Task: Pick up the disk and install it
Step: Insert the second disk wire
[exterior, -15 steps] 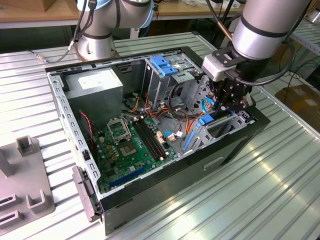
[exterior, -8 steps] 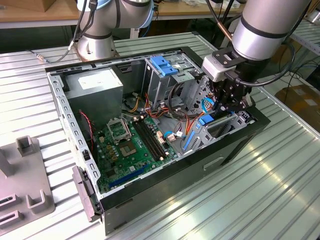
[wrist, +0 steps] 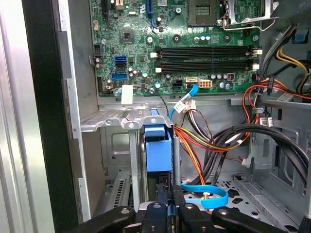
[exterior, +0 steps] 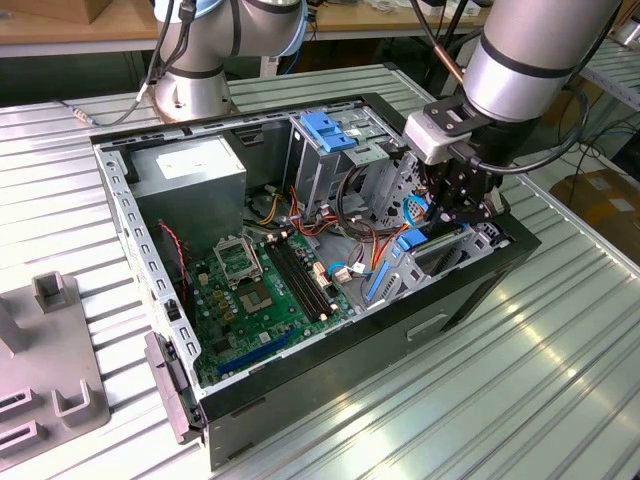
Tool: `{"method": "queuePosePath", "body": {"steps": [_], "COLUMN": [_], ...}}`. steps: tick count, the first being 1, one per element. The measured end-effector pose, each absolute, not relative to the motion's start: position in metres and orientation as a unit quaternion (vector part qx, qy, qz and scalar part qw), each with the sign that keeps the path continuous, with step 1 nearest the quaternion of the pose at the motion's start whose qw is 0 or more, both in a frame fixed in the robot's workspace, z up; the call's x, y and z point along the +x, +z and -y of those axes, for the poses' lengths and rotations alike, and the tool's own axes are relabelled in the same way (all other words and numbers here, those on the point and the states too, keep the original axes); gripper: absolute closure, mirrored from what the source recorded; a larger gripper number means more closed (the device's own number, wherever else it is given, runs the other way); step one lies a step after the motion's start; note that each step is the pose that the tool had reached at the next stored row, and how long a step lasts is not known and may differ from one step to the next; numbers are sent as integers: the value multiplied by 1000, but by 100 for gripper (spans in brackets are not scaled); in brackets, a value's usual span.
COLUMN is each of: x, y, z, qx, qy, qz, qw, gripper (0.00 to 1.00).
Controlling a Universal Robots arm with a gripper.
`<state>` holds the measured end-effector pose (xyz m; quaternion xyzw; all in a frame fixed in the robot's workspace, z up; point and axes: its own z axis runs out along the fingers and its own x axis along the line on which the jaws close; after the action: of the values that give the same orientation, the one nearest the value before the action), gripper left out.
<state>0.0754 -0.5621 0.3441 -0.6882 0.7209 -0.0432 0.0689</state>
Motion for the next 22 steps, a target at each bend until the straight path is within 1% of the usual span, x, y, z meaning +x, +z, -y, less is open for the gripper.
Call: {"method": "queuePosePath", "body": {"steps": [7, 9, 22], "x": [75, 75, 75], "y": [345, 346, 343], "z": [562, 565, 567], "qx": [-688, -687, -687], "qy": [-38, -33, -33], "qz": [-721, -721, -722], "qw": [74, 78, 79], "gripper": [84, 84, 84]}}
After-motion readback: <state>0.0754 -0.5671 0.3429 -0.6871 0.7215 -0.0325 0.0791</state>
